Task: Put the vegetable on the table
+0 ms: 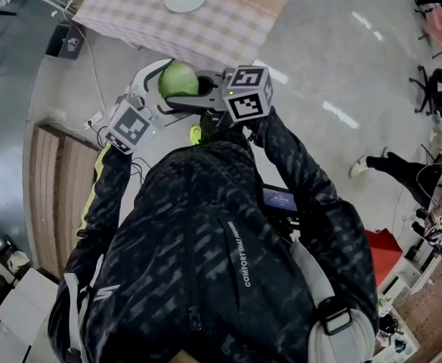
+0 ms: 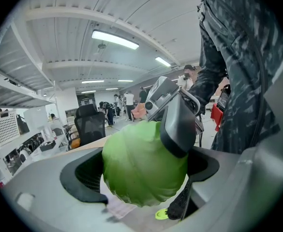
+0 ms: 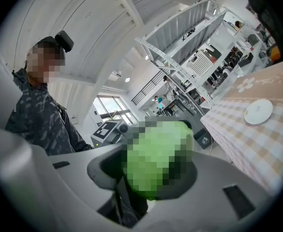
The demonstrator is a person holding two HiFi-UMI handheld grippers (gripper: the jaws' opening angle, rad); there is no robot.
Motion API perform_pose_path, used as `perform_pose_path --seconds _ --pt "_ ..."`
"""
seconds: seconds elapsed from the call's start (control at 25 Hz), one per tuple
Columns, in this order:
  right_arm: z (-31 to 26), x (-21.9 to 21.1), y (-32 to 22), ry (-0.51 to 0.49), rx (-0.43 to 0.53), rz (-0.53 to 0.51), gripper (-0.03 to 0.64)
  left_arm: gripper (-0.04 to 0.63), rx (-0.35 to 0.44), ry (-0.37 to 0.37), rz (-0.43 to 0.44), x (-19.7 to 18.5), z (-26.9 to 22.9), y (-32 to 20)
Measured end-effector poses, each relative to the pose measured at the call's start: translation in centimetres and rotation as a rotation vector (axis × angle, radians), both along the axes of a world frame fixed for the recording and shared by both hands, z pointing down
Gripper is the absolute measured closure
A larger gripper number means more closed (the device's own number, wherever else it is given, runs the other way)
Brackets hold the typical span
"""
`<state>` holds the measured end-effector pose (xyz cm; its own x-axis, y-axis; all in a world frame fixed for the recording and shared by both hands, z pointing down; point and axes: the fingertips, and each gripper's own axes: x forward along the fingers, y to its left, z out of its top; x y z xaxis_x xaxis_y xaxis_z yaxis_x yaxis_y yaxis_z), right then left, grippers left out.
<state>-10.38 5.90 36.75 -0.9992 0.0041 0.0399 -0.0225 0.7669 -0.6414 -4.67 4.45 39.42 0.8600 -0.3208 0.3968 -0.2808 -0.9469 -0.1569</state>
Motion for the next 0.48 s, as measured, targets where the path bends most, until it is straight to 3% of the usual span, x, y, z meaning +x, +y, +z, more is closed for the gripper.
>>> perform_pose_path --seconds 0.48 --pt "0.6 -1.3 -6.0 0.004 -0.018 -0.039 0.477 0.112 -0.007 -0.006 -0.041 -1.3 0.6 -6.2"
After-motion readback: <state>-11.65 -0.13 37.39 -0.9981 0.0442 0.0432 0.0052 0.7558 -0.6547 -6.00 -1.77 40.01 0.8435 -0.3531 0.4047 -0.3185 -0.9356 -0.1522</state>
